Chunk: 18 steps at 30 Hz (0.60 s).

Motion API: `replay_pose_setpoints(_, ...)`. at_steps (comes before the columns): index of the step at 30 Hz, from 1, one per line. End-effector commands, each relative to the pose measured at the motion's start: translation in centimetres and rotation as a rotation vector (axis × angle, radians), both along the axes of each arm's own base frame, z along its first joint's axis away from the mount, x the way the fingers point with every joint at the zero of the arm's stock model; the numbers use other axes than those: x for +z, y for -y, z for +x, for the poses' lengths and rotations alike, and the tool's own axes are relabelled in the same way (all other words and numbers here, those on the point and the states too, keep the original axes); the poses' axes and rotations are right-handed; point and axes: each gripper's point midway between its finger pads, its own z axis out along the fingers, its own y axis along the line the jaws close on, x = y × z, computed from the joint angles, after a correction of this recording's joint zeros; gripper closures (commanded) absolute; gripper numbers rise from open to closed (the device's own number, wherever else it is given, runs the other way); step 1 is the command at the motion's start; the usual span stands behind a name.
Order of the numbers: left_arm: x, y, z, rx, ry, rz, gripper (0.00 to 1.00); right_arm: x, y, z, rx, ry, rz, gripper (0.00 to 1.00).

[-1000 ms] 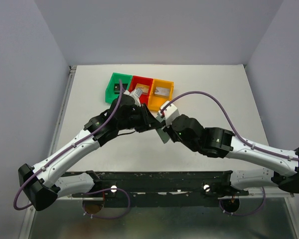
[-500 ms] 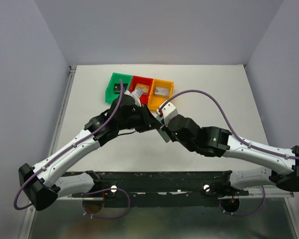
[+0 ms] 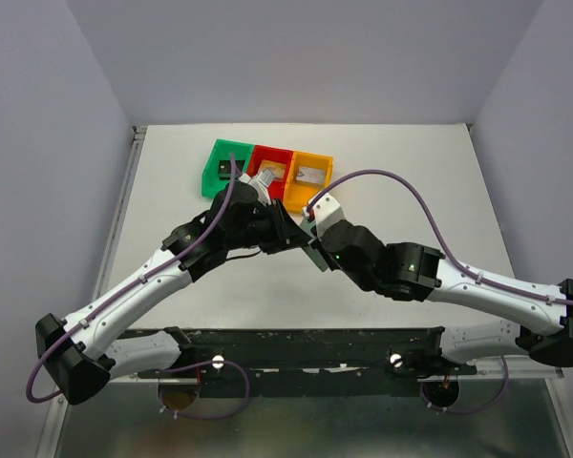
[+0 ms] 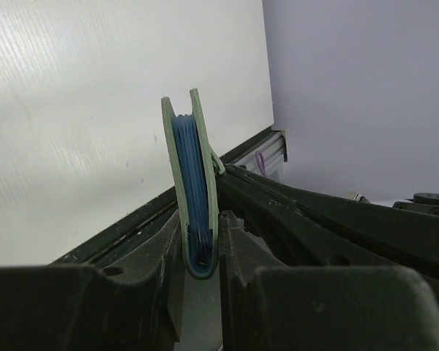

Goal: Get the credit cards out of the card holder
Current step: Open the card holder.

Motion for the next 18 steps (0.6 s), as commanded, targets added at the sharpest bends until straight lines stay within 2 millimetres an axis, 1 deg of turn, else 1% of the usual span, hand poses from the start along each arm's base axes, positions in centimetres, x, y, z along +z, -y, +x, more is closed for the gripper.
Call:
replay_pose_setpoints(1,2.3,0.1,-1.7,-0.071,0.029,-0.077,1.00,0.5,2.4,1.0,-0.102,0.039,-0.057,1.00)
replay_pose_setpoints(5,1.9,0.0,-1.6,-0.066,0.023,-0.070,1.00,0.7,2.6,0.9,-0.112,0.043,-0.057,1.00)
replay_pose_setpoints(18,1.9,-0.3,-1.7,-0.059,0.030,-0.063,1.00,1.5,3.6,1.0,-0.145,0.056,-0.045,1.00)
